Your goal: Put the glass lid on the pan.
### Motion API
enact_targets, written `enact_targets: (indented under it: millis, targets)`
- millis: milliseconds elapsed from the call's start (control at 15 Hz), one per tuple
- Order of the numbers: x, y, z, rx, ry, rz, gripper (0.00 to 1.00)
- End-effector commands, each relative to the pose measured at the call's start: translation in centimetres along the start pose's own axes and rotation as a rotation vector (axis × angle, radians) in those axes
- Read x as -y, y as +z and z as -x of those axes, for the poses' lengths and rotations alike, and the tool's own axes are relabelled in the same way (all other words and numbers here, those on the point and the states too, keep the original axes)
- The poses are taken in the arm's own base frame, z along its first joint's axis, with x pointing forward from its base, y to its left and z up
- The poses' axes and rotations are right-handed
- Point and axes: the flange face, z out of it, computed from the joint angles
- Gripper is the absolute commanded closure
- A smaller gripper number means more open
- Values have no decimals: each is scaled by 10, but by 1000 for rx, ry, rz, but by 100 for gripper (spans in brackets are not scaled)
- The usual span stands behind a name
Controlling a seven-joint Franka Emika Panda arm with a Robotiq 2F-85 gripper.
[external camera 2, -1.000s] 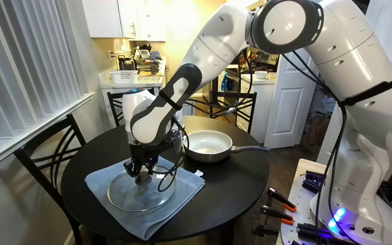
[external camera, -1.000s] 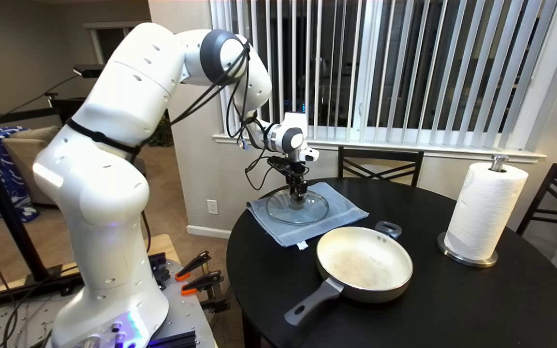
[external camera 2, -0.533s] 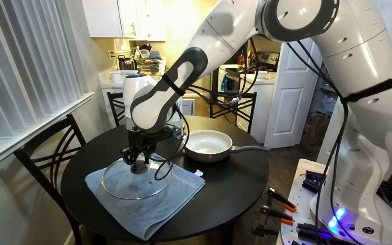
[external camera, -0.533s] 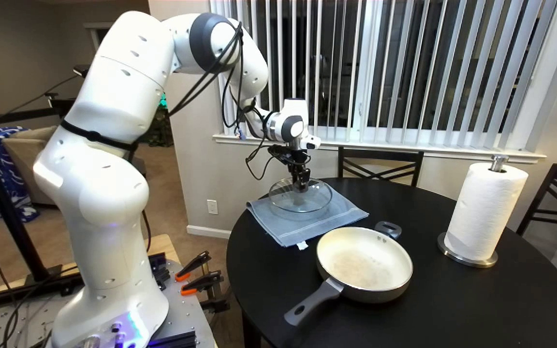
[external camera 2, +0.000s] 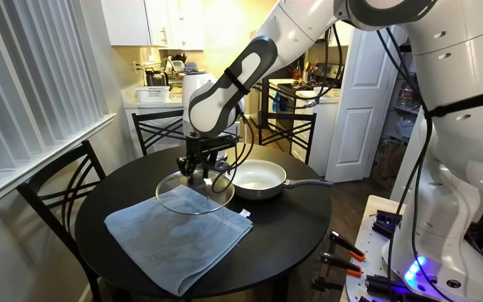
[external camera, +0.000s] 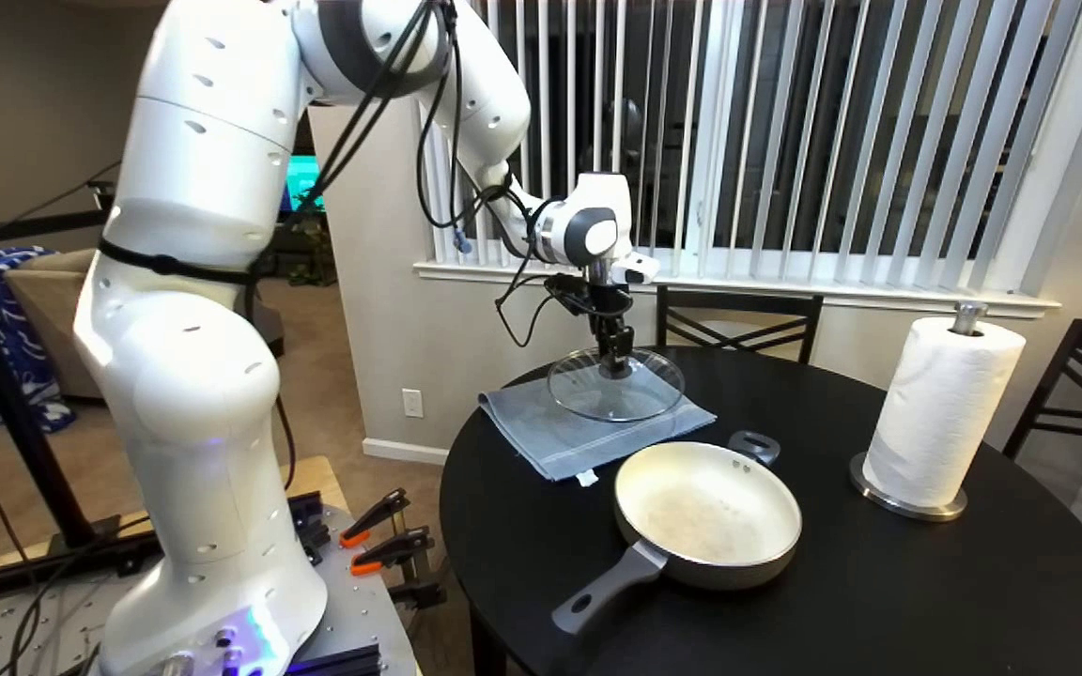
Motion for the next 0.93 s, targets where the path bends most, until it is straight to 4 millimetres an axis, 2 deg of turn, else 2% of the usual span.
enact_targets:
  millis: [0,267,400,867]
  targets:
    - [-69,-42,8,-23,120,-14,68]
    - [-142,-53,11,-15,237,9,68]
    - [-170,-53,15,-4,285,26,68]
    - [-237,-28,33,68,455,33,68]
